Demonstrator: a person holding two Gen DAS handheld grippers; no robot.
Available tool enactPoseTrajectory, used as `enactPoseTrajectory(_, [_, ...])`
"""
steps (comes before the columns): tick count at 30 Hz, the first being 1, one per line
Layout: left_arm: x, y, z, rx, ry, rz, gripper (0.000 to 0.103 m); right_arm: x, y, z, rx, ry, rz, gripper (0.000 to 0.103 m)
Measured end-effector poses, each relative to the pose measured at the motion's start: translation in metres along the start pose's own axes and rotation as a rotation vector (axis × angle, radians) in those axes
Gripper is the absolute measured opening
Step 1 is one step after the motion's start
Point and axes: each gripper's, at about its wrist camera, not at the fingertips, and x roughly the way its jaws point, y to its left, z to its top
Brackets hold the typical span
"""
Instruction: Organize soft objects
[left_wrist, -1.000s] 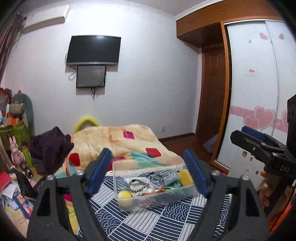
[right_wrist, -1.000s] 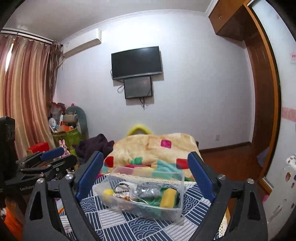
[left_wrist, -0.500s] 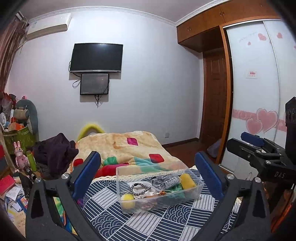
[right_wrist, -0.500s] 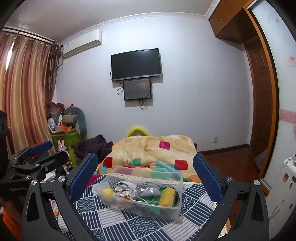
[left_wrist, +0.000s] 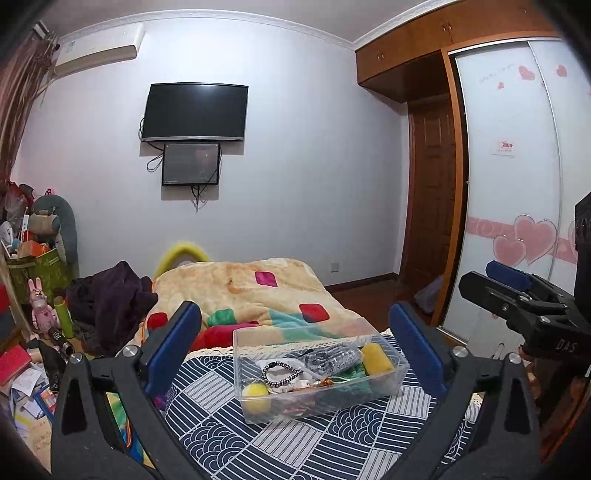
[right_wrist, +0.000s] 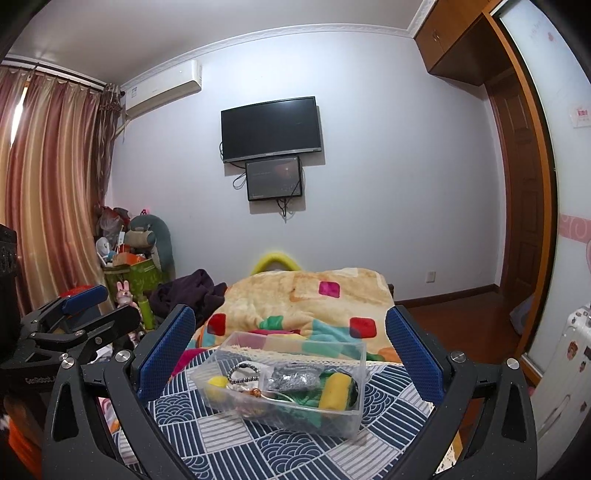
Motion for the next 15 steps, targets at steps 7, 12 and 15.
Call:
enactPoseTrajectory(7, [0.0002, 0.0007, -0.0004, -0.002, 0.004, 0.001, 0.103, -0.0008, 0.0002, 0.0, 0.0, -0.002, -0.002, 0.103])
enactPoseTrajectory(12, [-0.0005, 0.0004, -0.0005, -0.002, 0.003, -0.005, 0.103, -0.0005, 0.0, 0.0001, -0.002, -0.001, -0.001, 0.103])
enactPoseTrajectory(15, [-0.0007, -0.0003, -0.0008, 0.0, 0.004, -0.005, 0.103, -0.0007, 0.0, 0.0001, -0.001, -0.002, -0.001, 0.103])
